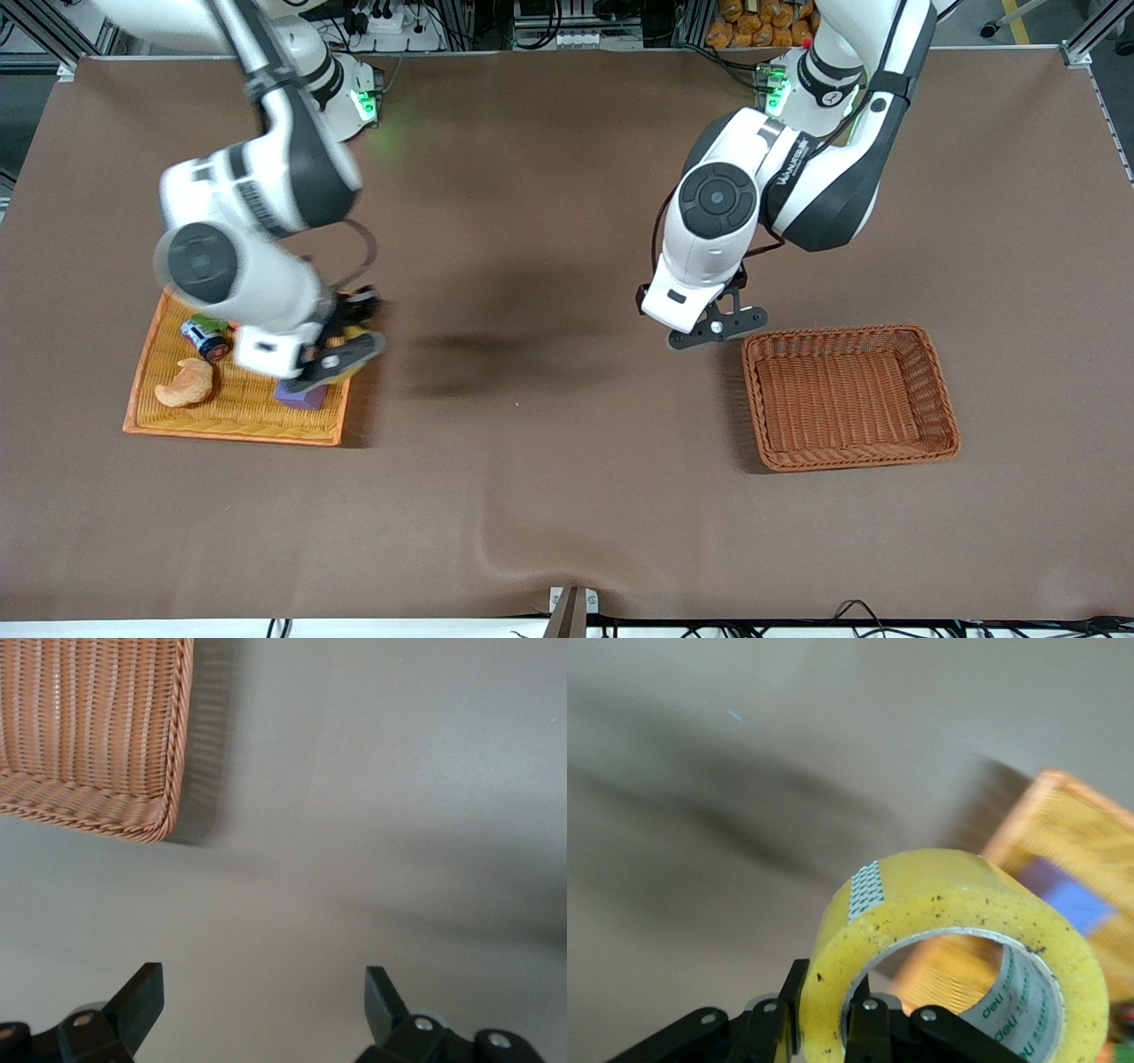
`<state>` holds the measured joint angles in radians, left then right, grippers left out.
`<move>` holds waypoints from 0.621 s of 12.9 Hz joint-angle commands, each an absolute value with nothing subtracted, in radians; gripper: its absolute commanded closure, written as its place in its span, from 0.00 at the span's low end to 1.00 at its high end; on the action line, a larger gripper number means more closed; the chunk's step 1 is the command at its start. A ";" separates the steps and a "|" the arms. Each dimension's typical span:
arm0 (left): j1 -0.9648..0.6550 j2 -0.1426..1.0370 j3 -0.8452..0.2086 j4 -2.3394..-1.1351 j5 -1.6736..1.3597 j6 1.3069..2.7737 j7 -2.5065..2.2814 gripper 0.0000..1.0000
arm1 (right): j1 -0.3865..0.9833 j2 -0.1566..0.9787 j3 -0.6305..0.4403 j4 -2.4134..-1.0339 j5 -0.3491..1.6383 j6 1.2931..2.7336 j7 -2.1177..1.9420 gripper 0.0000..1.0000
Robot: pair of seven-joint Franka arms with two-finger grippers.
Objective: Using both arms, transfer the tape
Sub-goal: 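Lift the tape roll with the right gripper toward the left gripper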
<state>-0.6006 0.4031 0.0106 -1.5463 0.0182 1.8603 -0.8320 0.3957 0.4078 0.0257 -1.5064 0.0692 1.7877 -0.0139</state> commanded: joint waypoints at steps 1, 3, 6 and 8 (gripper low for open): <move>-0.598 0.302 0.008 -1.692 -0.006 1.965 -0.848 0.00 | 0.549 0.558 0.015 -1.398 0.130 1.926 0.283 1.00; -0.594 0.304 0.009 -1.694 -0.012 1.971 -0.847 0.00 | 0.648 0.674 0.020 -1.326 0.155 2.052 0.417 1.00; -0.554 0.244 0.005 -1.738 -0.028 1.971 -0.812 0.00 | 0.748 0.825 0.017 -1.221 0.152 2.156 0.482 1.00; -0.554 0.165 0.005 -1.827 -0.031 1.971 -0.769 0.00 | 0.761 0.879 0.017 -1.216 0.152 2.206 0.485 1.00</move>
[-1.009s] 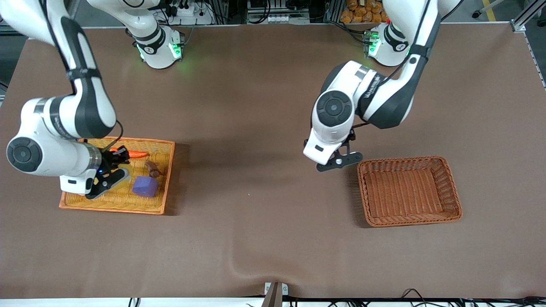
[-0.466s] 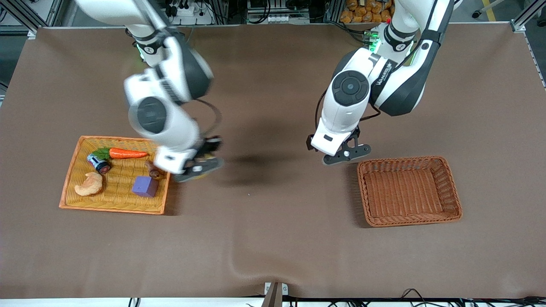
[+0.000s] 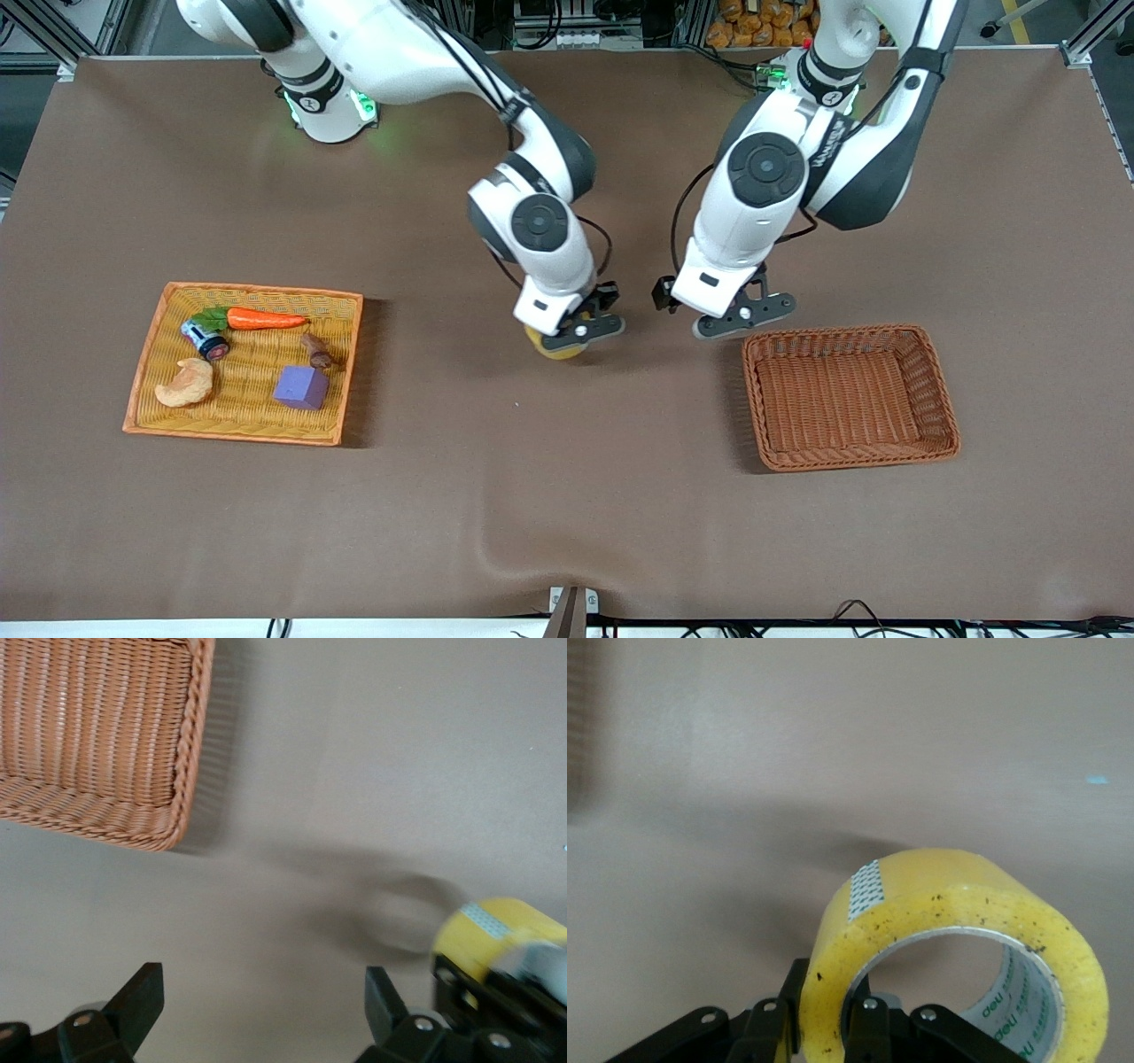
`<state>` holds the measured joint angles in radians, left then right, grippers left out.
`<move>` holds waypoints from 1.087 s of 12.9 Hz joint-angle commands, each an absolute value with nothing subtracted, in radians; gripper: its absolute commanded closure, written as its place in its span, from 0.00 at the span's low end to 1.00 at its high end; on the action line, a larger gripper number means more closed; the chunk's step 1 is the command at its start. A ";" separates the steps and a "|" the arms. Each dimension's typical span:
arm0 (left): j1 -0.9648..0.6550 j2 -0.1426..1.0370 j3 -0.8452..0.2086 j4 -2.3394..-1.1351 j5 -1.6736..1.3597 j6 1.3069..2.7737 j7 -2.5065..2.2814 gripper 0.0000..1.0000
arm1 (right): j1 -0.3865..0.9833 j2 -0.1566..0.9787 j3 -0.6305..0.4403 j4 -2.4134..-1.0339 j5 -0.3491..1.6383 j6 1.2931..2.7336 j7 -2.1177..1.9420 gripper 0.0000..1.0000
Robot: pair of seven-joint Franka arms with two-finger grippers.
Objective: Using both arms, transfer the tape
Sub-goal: 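Set the tape roll on the table and open the right gripper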
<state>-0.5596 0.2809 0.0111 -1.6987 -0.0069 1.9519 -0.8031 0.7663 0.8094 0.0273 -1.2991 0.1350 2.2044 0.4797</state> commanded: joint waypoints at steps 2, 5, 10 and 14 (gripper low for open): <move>-0.528 0.082 0.005 -1.899 -0.035 1.971 -0.714 0.00 | 0.775 0.900 0.017 -1.218 0.150 2.206 0.500 1.00; -0.496 -0.047 0.006 -2.009 -0.069 1.968 -0.640 0.00 | 0.779 0.910 0.017 -1.218 0.150 2.206 0.503 0.95; -0.485 -0.078 0.006 -2.040 -0.072 1.968 -0.618 0.00 | 0.756 0.835 0.011 -1.226 0.147 2.183 0.496 0.36; -0.503 0.093 0.008 -1.946 -0.120 2.100 -0.640 0.00 | 0.643 0.623 0.009 -1.297 0.140 1.939 0.374 0.08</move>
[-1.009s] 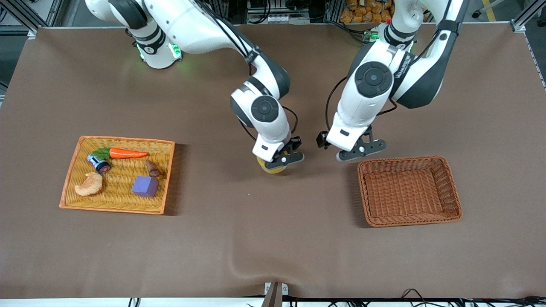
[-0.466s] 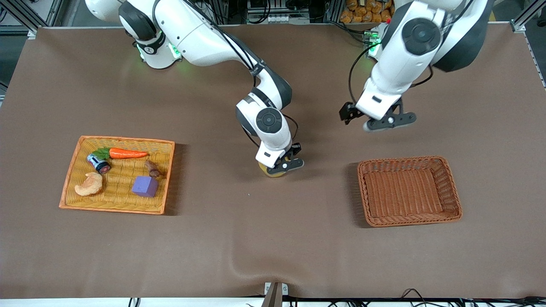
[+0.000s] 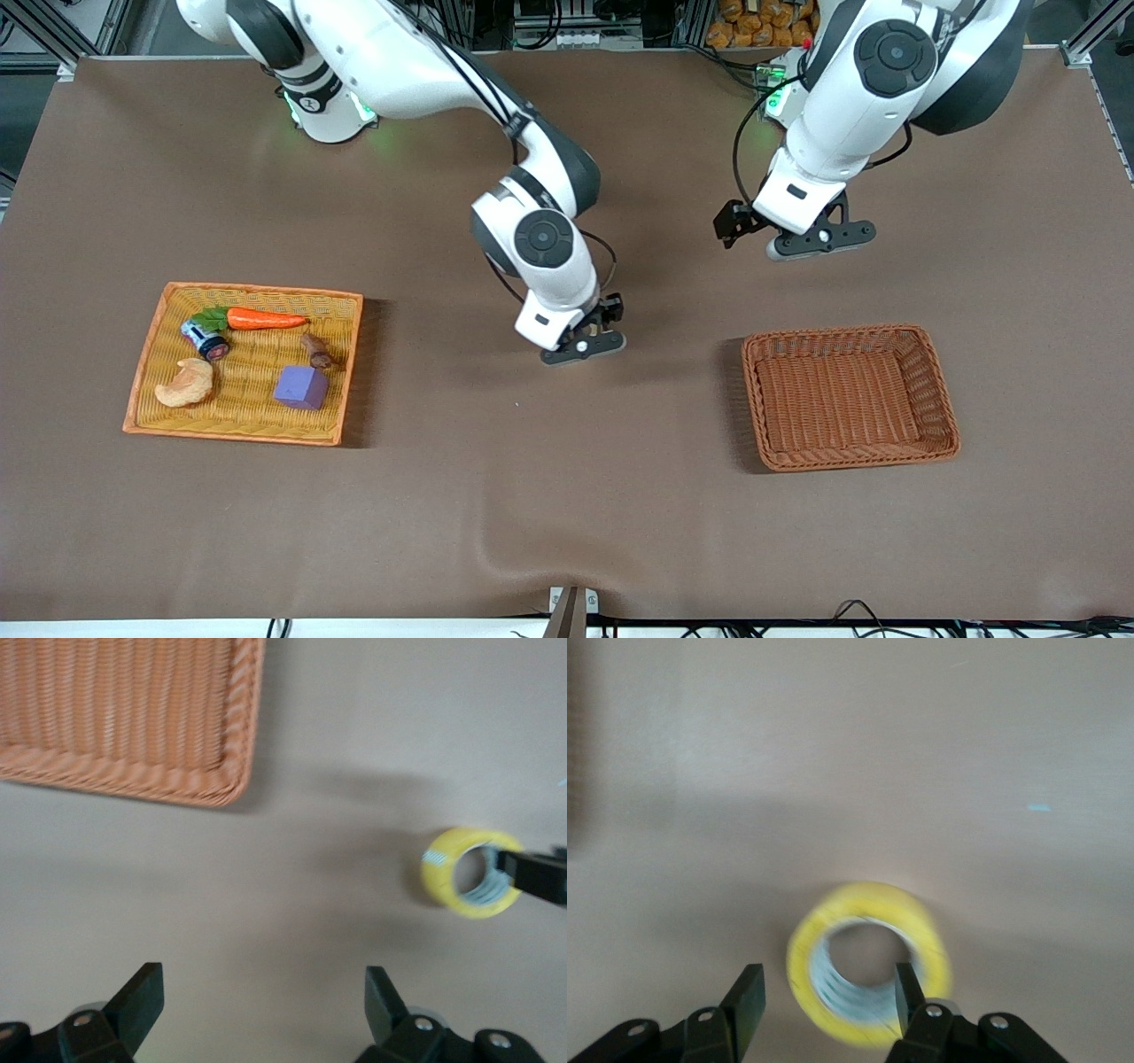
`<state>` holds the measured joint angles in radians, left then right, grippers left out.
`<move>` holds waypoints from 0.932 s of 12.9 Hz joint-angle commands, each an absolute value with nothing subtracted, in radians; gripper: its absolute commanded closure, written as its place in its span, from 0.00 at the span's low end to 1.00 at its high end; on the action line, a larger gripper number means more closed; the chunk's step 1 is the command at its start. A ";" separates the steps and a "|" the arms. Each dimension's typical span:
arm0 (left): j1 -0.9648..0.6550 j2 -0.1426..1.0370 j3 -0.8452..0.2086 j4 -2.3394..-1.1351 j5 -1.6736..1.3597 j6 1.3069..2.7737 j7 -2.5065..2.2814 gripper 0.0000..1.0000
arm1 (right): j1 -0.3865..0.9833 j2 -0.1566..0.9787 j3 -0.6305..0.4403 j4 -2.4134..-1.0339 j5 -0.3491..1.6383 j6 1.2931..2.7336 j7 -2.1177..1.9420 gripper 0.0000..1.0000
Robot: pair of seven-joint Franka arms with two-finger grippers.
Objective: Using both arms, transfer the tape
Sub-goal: 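Set the tape roll on the table and open the right gripper, then lower the left gripper to the tape while the right gripper withdraws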
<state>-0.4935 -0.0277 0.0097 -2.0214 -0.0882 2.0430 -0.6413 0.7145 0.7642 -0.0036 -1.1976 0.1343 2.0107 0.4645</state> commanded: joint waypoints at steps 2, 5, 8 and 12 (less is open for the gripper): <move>-0.524 0.252 0.006 -1.800 -0.120 2.100 -0.711 0.00 | 0.570 0.476 0.003 -1.435 0.140 1.937 0.302 0.00; -0.595 0.464 0.015 -1.614 -0.095 2.100 -0.857 0.00 | 0.519 0.347 -0.021 -1.477 0.112 1.801 0.292 0.00; -0.643 0.604 0.011 -1.519 0.030 2.105 -1.004 0.00 | 0.470 0.214 -0.021 -1.531 0.015 1.726 0.273 0.00; -0.721 0.756 0.021 -1.381 0.048 2.178 -1.118 0.00 | 0.302 0.100 -0.012 -1.526 0.031 1.599 0.246 0.00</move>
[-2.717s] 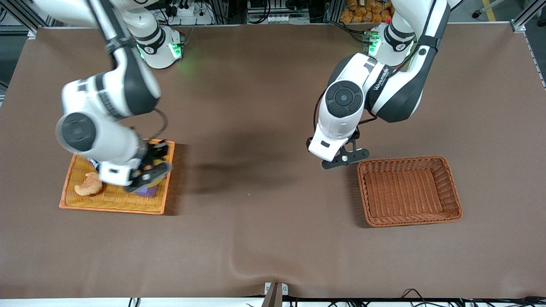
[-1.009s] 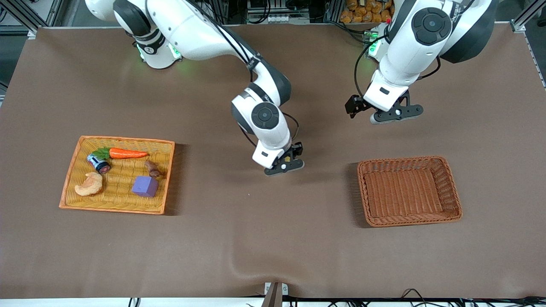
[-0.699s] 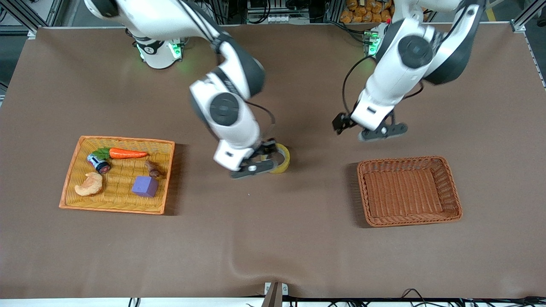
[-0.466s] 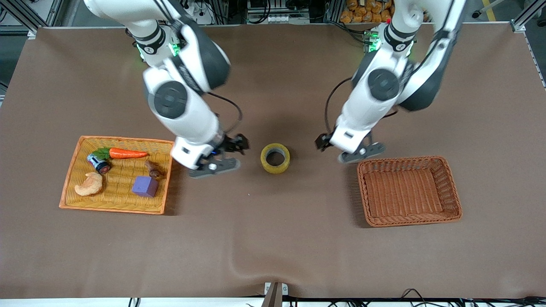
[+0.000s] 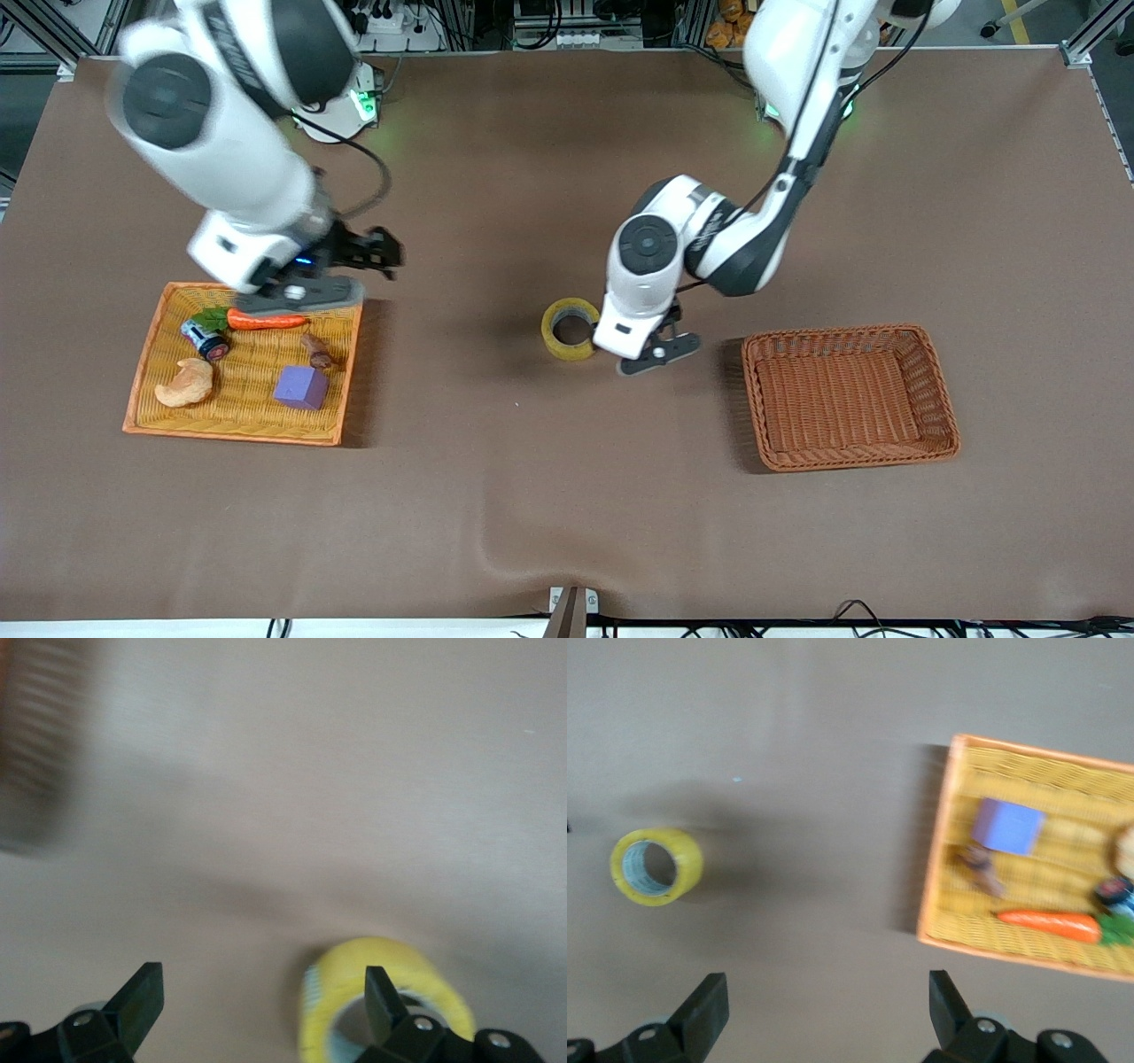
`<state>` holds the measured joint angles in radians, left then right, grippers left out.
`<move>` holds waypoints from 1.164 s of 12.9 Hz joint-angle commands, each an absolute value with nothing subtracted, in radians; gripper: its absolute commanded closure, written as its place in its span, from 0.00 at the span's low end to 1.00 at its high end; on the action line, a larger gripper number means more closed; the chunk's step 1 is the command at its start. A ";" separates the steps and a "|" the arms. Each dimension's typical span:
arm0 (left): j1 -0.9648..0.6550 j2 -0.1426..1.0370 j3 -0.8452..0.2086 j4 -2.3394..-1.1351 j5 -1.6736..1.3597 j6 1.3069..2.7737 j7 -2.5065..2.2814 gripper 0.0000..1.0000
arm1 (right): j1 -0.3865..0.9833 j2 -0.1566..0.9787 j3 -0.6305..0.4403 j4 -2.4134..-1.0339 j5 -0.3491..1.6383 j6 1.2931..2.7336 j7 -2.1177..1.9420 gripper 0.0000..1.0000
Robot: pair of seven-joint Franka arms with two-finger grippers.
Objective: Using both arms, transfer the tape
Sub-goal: 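Lower the left gripper to the tape while the right gripper withdraws, then close the left gripper on the tape roll's rim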
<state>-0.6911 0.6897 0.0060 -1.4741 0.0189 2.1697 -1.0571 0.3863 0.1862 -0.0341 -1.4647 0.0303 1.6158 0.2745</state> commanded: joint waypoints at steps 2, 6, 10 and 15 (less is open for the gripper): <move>-0.741 0.767 0.021 -1.385 0.051 2.181 -1.126 0.00 | 0.258 0.071 -0.011 -1.519 0.025 1.531 0.178 0.00; -0.775 0.793 0.017 -1.388 0.051 2.181 -1.126 0.00 | 0.118 0.041 -0.011 -1.513 0.035 1.477 0.091 0.00; -0.782 0.790 0.014 -1.399 0.042 2.175 -1.129 0.00 | 0.057 0.051 -0.017 -1.437 0.037 1.393 0.034 0.00; -0.788 0.818 0.011 -1.410 0.037 2.171 -1.131 0.00 | 0.052 0.029 -0.054 -1.434 0.034 1.384 0.023 0.00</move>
